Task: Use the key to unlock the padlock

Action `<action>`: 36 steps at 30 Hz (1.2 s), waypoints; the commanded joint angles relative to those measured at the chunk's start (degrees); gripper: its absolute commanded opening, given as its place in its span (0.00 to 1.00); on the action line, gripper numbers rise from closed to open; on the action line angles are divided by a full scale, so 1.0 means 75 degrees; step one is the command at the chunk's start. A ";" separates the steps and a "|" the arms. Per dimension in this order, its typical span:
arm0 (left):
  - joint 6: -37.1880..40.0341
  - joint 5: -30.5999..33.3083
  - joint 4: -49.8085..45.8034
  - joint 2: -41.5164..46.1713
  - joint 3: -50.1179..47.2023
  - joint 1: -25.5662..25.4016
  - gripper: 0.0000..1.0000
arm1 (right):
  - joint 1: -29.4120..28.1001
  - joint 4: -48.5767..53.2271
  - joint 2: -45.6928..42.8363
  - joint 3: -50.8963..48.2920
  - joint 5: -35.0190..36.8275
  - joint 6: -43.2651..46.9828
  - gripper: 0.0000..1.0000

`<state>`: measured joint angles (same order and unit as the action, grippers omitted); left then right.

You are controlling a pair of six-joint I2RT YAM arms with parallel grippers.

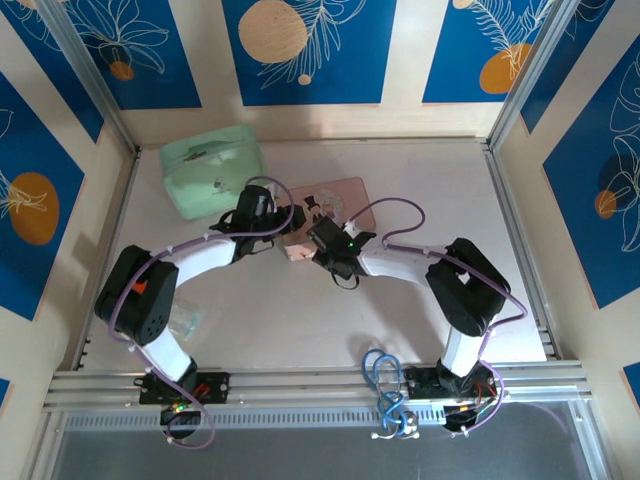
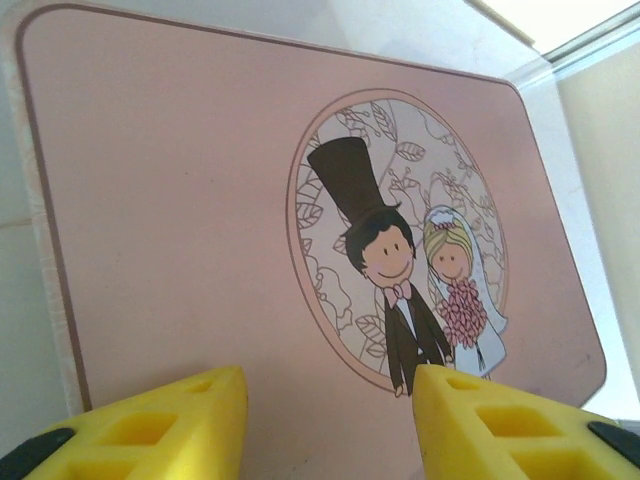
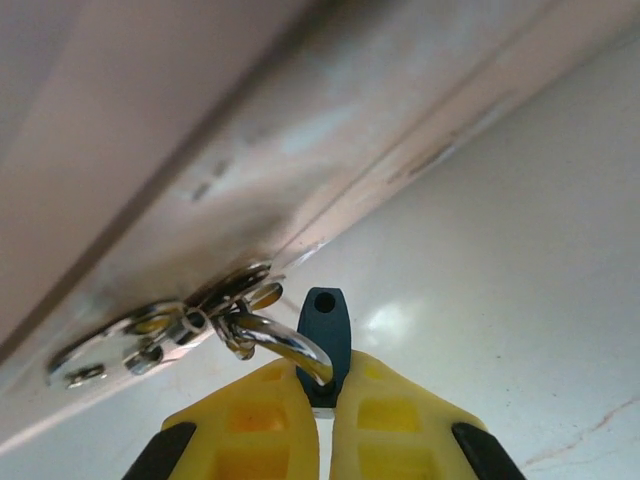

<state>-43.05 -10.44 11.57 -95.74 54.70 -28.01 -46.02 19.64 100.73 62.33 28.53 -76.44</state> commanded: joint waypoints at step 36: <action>0.0227 -0.0188 -0.1631 -0.0721 0.0711 0.0062 0.47 | 0.0493 0.0723 0.0657 -0.0124 0.1288 0.0613 0.00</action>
<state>-42.52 -12.80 6.59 -100.88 58.35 -27.49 -41.63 24.99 105.25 63.72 43.81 -69.06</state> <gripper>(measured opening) 0.471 0.060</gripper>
